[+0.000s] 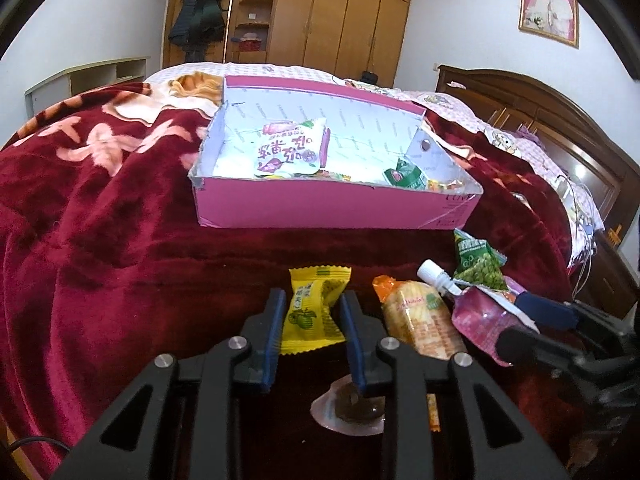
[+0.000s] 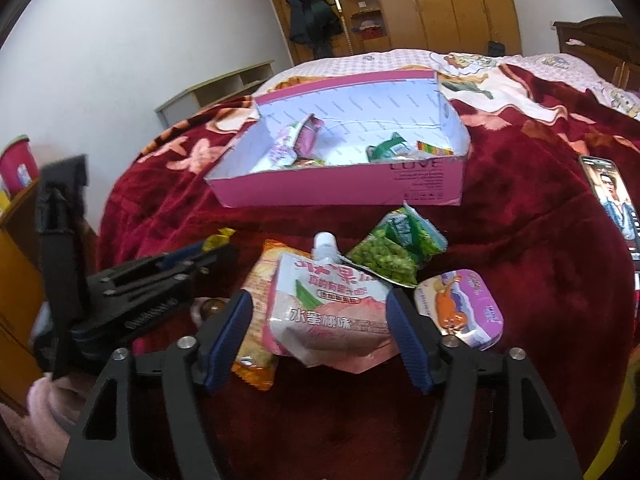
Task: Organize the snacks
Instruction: 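Grasp another yellow candy packet with the left tool while the right tool grasps the pink peach pouch, then lift the yellow packet and peach pouch over the pink box with both tools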
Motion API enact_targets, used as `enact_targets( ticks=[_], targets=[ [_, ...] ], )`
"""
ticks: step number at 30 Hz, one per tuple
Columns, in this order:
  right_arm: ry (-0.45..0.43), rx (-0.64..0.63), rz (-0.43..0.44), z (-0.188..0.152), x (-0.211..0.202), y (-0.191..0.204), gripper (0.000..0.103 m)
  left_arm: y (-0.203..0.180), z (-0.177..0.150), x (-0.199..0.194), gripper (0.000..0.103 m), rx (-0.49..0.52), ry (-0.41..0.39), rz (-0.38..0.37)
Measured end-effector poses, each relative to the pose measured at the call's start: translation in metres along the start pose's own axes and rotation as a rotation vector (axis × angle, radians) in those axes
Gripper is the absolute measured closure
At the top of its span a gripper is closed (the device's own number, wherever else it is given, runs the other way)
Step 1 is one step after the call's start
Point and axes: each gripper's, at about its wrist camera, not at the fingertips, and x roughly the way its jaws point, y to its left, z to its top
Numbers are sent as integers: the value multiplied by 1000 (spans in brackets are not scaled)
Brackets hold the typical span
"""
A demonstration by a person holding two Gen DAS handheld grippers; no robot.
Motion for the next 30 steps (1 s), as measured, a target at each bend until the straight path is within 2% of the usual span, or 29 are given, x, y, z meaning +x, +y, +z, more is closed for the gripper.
enact_targets(
  ticks=[4, 15, 30],
  targets=[
    [41, 56, 20, -4, 12, -10, 27, 1, 0, -1, 74, -1, -2, -1],
    [34, 83, 76, -7, 22, -8, 27, 0, 0, -3, 74, 1, -3, -1],
    [-45, 98, 153, -5, -4, -6, 29, -1, 3, -19, 74, 1, -38, -1]
  ],
)
